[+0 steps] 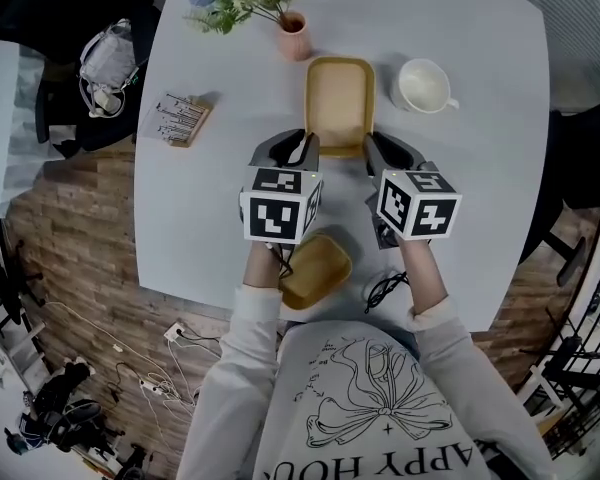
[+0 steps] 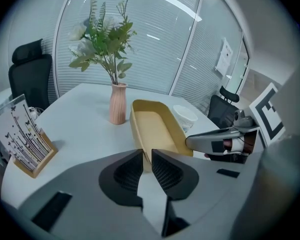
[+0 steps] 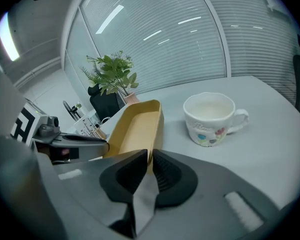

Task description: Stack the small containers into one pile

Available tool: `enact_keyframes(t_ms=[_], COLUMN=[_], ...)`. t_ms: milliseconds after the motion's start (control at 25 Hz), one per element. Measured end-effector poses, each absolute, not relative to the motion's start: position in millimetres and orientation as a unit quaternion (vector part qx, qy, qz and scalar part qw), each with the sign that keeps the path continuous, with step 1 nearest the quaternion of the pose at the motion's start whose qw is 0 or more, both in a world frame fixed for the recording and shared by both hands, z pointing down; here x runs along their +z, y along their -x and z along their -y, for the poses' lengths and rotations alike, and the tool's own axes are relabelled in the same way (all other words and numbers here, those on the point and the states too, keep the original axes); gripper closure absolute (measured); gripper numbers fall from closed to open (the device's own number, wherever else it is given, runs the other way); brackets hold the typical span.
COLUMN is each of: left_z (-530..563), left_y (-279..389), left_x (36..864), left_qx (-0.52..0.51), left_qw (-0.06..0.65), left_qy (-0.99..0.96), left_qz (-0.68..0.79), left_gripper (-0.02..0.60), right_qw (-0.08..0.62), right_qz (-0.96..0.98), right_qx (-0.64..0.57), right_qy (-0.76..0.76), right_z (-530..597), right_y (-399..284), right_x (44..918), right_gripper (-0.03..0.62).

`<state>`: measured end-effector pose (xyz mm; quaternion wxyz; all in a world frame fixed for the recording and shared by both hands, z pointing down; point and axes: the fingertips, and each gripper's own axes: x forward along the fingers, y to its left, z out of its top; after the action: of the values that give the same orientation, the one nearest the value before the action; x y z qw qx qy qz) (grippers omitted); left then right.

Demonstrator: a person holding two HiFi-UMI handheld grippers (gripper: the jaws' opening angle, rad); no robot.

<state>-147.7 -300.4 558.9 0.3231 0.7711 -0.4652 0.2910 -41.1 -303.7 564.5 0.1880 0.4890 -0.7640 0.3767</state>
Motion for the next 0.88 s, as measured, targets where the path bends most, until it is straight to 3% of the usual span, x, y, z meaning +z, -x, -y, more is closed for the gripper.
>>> enact_keyframes(t_ms=[880], left_z=[200], left_y=[177], left_x=[473], left_qx=[0.268], left_qw=[0.27], left_qy=[-0.803], left_qz=[0.46], left_gripper=[0.532], right_qw=[0.17], right_qz=[0.784], right_qx=[0.356], right_qy=[-0.479], right_z=[194], right_y=[74], right_x=[486], right_gripper=[0.551])
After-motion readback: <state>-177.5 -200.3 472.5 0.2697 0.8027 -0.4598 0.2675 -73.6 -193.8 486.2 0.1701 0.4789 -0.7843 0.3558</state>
